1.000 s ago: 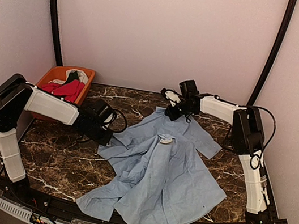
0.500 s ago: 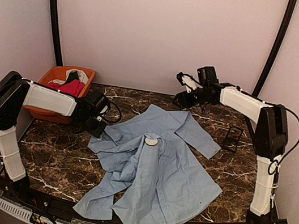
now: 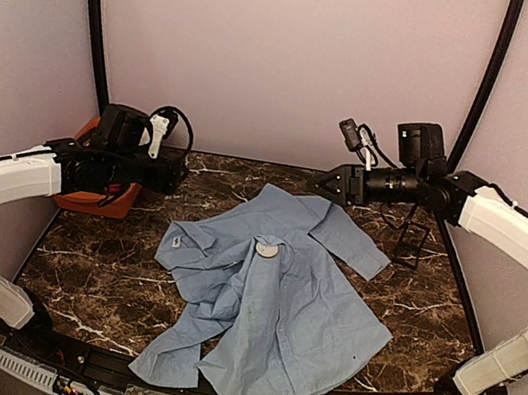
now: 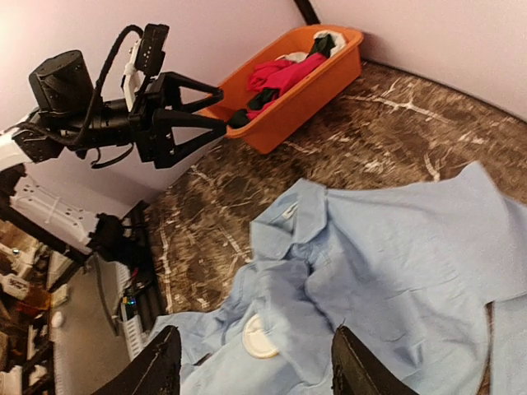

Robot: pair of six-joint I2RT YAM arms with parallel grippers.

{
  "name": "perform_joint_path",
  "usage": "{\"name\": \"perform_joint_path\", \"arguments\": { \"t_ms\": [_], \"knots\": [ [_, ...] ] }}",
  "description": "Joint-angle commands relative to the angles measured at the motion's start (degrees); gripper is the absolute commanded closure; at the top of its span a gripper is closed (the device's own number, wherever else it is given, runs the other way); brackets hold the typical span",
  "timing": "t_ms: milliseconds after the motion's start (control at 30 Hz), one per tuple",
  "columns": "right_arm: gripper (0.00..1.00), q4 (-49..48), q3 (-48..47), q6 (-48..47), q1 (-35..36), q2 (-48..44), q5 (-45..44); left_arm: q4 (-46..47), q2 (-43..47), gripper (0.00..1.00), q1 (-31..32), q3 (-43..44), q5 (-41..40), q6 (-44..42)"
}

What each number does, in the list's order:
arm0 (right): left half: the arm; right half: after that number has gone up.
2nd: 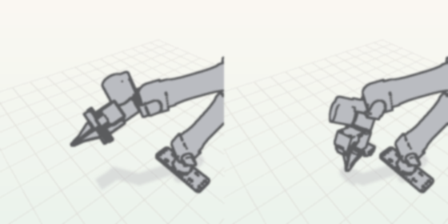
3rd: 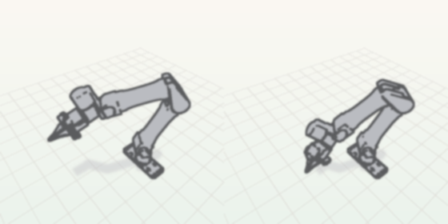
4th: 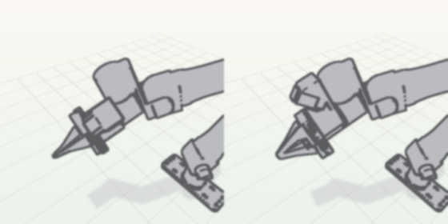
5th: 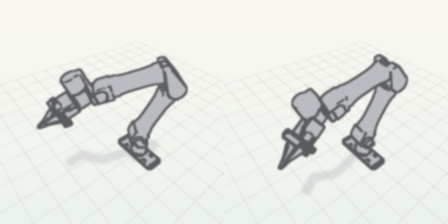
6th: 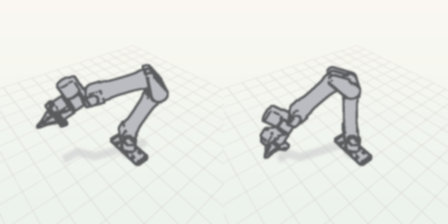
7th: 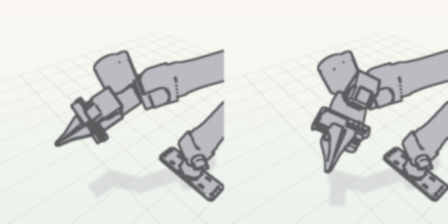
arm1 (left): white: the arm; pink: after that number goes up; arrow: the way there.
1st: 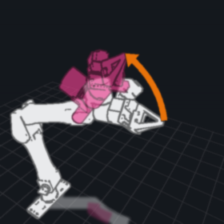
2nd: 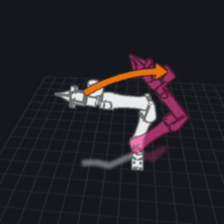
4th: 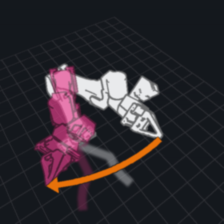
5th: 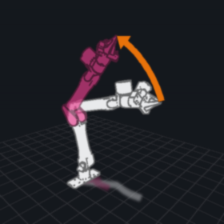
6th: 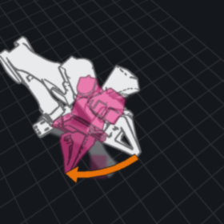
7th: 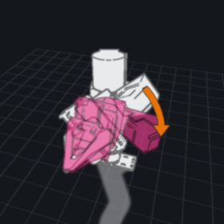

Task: Pin the brooch onto the clothing
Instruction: Close the brooch on the flattened clothing.

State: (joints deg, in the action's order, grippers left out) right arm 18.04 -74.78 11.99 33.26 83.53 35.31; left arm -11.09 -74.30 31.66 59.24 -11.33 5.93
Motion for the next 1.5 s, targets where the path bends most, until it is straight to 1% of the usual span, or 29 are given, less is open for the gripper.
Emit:
{"name": "perform_joint_path", "arguments": {
  "t_ms": [0,67,133,200,267,333,467,767,1067,1333,1467],
  "knots": [
    [0.42,-8.58,7.26,17.95,2.29,-2.89,7.96,4.70,2.49,0.14,5.18,-3.00,5.62,-2.38],
    [0.43,-10.31,9.51,21.37,3.40,-3.55,7.41,6.39,2.31,0.15,7.20,-3.00,6.57,-3.08],
    [0.45,-14.60,12.63,26.64,4.13,-4.01,7.51,7.77,1.43,0.15,8.53,-2.81,7.92,-3.44],
    [0.49,-19.75,16.21,33.33,4.42,-3.67,8.51,9.63,0.58,0.15,10.03,-3.00,8.19,-4.42],
    [0.54,-23.86,19.17,38.09,4.75,-2.67,9.77,10.69,-0.31,0.15,11.28,-3.12,8.07,-5.11],
    [0.57,-26.15,21.53,40.68,5.24,-1.89,10.25,12.61,-1.00,0.15,11.80,-3.48,8.19,-4.90],
    [0.60,-30.25,24.81,45.53,5.95,-1.01,10.49,14.19,-1.37,0.15,12.25,-4.17,8.49,-4.50],
    [0.63,-38.56,28.29,52.06,7.36,2.73,9.18,14.93,-0.54,0.15,12.76,-4.67,8.77,-5.19],
    [0.64,-41.78,30.46,54.87,8.32,4.48,7.68,16.13,0.36,0.15,13.29,-5.88,8.58,-5.23],
    [0.64,-46.05,30.37,57.14,8.38,7.62,7.68,16.13,0.61,0.15,13.67,-6.03,8.50,-5.57],
    [0.64,-46.14,29.77,57.17,8.40,8.22,7.22,16.10,0.83,0.15,13.77,-6.20,8.31,-5.58]
  ]
}}
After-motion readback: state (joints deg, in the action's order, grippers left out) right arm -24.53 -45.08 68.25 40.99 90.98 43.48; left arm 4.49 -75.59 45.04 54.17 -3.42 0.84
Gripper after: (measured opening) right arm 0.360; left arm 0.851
